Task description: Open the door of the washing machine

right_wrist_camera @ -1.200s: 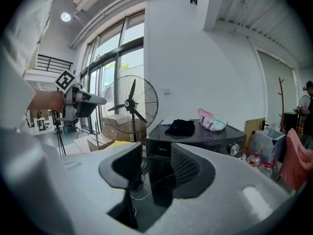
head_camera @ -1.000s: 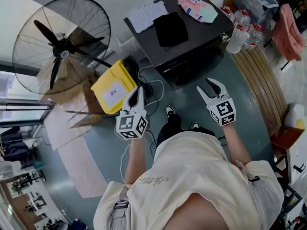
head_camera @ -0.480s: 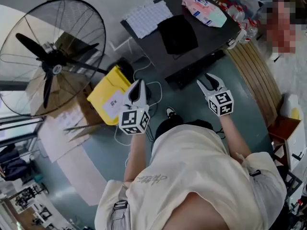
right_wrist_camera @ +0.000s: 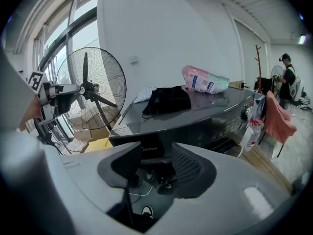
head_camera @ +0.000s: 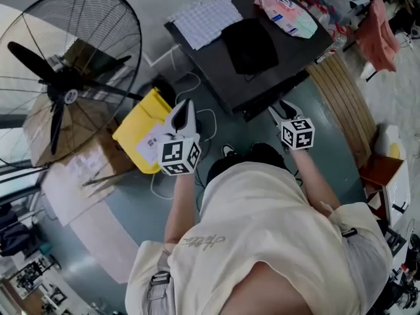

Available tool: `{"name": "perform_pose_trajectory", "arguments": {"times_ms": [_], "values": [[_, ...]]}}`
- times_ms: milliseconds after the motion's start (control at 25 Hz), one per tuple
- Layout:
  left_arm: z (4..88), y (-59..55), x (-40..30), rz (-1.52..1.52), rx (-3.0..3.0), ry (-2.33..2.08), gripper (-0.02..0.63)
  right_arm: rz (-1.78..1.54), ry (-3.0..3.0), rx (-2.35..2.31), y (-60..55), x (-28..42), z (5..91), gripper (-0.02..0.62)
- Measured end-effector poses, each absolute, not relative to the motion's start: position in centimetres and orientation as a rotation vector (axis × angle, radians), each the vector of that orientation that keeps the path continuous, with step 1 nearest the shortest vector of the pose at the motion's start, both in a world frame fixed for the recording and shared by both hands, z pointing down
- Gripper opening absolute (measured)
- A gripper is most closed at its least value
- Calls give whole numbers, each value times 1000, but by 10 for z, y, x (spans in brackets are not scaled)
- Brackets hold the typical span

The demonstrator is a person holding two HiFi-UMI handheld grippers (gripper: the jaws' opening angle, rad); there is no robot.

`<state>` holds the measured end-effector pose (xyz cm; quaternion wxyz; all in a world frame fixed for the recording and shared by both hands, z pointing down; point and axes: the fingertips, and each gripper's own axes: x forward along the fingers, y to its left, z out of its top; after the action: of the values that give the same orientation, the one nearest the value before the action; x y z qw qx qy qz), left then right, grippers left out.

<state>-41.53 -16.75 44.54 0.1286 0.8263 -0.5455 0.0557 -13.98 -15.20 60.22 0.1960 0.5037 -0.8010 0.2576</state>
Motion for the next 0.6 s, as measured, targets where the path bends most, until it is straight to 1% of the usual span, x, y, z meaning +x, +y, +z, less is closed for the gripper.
{"name": "perform_pose_trajectory", "arguments": {"times_ms": [200, 400, 600], "values": [[445, -163, -419, 191, 2362, -1614, 17, 845, -2141, 1375, -156, -136, 645, 201], [446, -150, -422, 243, 2313, -1661, 17, 991, -1980, 1353, -150, -129, 711, 202], [465, -138, -420, 310, 2218, -1675, 17, 1230, -1817, 1368, -139, -124, 774, 203]]}}
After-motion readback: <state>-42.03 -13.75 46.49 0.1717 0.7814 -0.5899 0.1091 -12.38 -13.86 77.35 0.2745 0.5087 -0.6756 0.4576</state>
